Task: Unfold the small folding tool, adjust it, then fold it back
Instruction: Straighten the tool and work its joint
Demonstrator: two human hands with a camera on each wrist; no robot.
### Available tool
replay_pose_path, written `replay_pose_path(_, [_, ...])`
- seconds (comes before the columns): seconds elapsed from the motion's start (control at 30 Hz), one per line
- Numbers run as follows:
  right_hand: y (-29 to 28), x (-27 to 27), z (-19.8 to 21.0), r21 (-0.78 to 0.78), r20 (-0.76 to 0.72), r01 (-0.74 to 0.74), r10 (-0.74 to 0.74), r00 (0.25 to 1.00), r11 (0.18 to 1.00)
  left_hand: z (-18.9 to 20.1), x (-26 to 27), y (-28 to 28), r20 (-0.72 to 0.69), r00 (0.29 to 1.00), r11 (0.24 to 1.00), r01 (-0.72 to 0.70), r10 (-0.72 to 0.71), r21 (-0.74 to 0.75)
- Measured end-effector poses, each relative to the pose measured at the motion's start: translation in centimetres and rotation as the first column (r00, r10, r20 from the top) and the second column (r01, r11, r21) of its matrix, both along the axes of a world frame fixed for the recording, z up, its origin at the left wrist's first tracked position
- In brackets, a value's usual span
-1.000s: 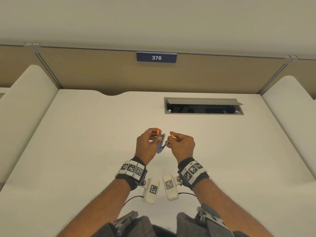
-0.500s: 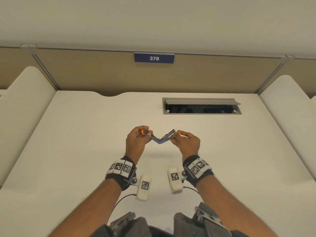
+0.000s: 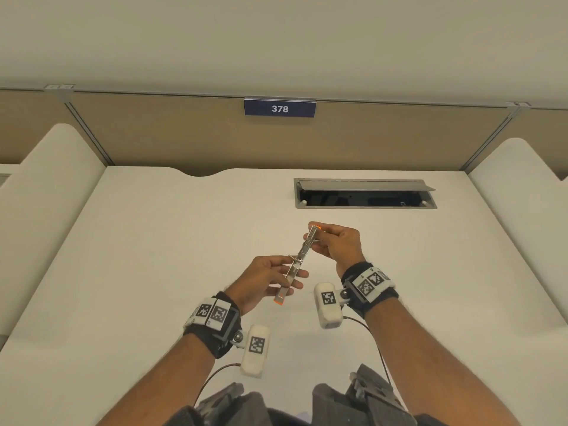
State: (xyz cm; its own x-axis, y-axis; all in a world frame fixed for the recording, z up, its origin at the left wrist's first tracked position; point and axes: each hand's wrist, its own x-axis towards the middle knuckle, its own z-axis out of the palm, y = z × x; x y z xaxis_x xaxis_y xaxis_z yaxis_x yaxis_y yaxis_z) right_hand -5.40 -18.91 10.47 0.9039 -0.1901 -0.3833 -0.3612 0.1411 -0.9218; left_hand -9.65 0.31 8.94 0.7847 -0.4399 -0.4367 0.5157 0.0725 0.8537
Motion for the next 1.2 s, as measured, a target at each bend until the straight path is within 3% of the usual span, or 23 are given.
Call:
replay_pose_path(0.13, [0.5, -0.2, 0.2, 0.006, 0.003, -0.124, 0.124, 0.992, 0.992, 1.2, -0.2, -0.7, -0.041, 0.995, 0.995, 0.088, -0.091, -0.056])
replay_pose_path(0.3, [0.8, -0.3, 0.2, 0.007, 0.013, -0.159, 0.159, 0.987, 0.987, 1.3, -0.2, -0.5, -0.151, 0.988, 0.980, 0.015, -0.045, -0.196])
replay_pose_path(0.47, [0.9, -0.3, 0.5, 0.029, 0.030, -0.190, 0.189, 0.981, 0.981, 0.5, -0.3, -0.4, -0.139, 0.990, 0.981, -0.041, 0.014, -0.190])
replay_pose_path(0.83, [1.8, -1.0, 1.1, 0.035, -0.009, -0.194, 0.194, 0.981, 0.980, 0.3, -0.4, -0.9, -0.257, 0.959, 0.933, -0.200, 0.123, -0.298])
replay_pose_path(1.2, [2.5, -1.3, 0.9, 0.111, 0.022, -0.103, 0.102, 0.995, 0.988, 0.5, -0.6, -1.0, -0.341, 0.933, 0.894, -0.246, 0.114, -0.375])
